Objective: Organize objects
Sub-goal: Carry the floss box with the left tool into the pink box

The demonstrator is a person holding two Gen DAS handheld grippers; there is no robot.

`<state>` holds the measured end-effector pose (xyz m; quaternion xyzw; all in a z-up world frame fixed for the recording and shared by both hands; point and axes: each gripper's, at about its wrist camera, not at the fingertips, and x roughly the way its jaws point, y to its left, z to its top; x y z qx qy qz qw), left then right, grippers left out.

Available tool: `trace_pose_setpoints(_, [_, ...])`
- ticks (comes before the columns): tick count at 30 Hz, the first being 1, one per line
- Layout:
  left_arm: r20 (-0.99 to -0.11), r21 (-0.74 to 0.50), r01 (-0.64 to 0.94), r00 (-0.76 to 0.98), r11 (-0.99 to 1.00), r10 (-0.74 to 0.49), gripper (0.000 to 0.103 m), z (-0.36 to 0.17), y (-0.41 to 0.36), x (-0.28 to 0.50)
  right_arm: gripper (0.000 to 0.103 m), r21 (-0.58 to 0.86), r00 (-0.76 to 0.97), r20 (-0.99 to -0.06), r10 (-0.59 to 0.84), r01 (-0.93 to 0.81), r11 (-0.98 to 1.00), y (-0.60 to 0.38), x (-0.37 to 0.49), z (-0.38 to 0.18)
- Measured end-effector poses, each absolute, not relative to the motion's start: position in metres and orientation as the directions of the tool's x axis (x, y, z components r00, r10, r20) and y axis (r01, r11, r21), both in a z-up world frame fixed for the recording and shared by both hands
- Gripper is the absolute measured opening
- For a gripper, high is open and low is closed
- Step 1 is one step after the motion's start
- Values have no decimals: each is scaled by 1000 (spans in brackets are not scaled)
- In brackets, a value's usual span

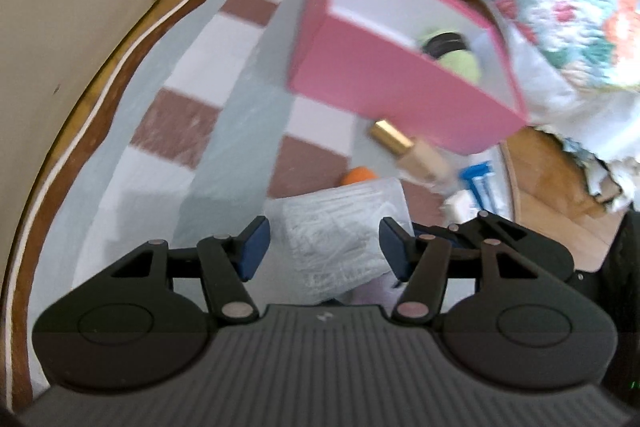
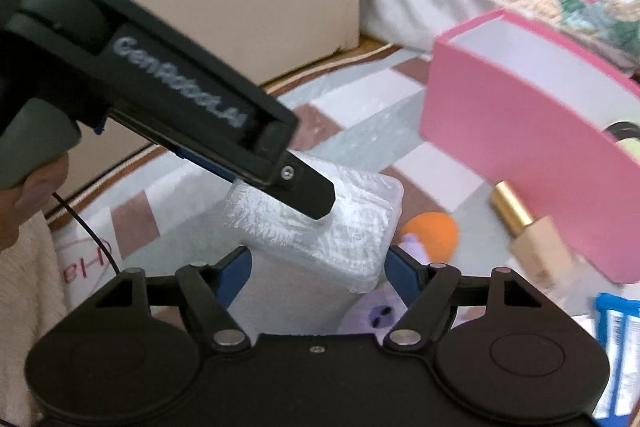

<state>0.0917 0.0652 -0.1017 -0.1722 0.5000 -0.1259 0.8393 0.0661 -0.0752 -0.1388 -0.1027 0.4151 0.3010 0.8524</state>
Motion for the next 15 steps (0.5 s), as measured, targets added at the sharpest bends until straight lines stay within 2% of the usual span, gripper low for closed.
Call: trace_pose_setpoints(15, [-760, -383, 167, 503, 909, -412, 58, -28, 11, 104, 78, -26, 587, -739, 332, -517, 856, -113, 53, -68])
